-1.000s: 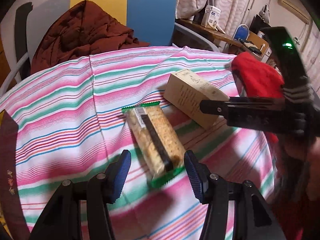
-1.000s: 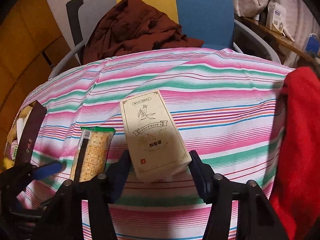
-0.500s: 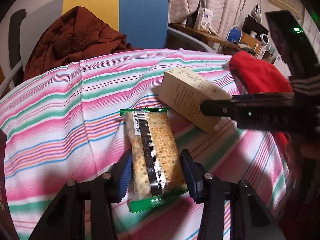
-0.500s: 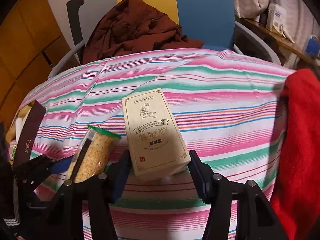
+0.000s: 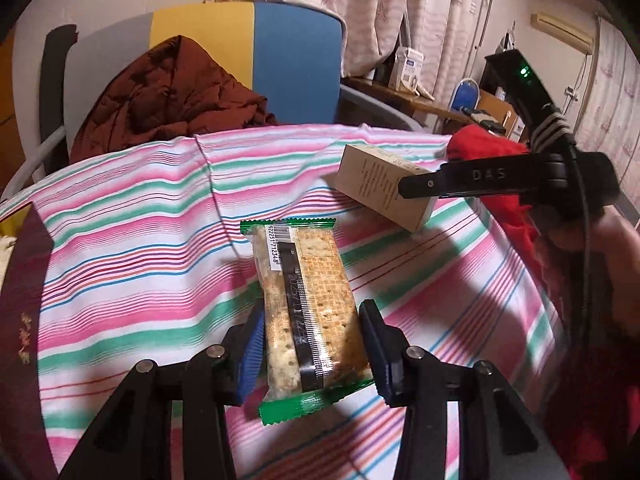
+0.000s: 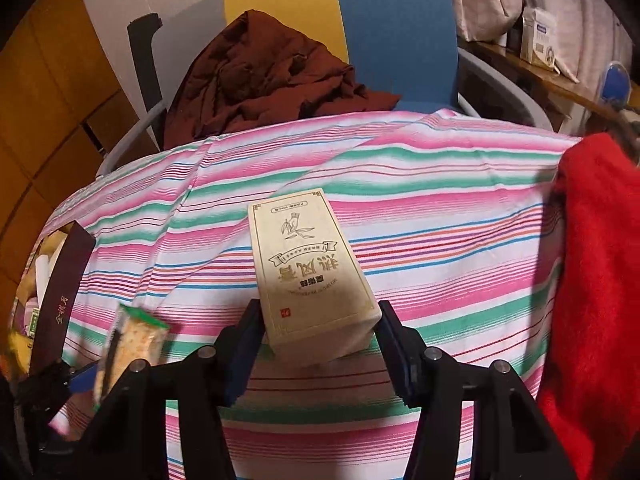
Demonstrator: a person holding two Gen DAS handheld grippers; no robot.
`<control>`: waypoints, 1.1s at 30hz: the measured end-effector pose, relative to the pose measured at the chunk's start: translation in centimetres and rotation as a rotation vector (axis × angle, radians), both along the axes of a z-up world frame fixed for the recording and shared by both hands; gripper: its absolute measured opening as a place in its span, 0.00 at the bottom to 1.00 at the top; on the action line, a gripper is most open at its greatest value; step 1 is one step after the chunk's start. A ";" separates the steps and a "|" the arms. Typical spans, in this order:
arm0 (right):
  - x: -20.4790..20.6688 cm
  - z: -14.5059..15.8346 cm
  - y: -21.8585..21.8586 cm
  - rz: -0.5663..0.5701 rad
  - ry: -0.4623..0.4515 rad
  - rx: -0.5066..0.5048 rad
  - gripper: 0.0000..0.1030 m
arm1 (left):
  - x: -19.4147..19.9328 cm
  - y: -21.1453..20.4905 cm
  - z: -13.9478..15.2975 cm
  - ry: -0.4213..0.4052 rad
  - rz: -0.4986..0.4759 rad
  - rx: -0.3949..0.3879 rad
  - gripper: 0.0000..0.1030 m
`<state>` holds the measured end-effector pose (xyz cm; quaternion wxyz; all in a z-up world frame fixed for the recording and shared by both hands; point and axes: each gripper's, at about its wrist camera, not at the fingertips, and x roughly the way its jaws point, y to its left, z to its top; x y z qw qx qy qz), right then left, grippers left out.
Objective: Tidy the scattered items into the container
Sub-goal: 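Grasp the green-edged cracker packet with the left gripper while the right grasps the cream box, then carry the cracker packet and cream box over the gold tray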
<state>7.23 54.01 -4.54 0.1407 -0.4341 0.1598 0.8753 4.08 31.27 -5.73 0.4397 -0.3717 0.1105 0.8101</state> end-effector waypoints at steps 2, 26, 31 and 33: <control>0.1 0.5 -0.4 0.002 0.016 0.019 0.55 | 0.1 -0.8 0.3 0.005 0.010 0.009 0.44; -1.0 5.9 -11.9 0.175 0.121 0.141 0.55 | -1.1 -14.0 4.4 0.001 0.180 0.125 0.44; -1.9 5.9 -16.4 0.214 0.132 0.049 0.55 | -1.1 -17.2 5.0 0.014 0.221 0.142 0.44; -2.4 5.8 -18.2 0.235 0.135 0.009 0.55 | -1.5 -18.7 5.2 0.011 0.247 0.155 0.44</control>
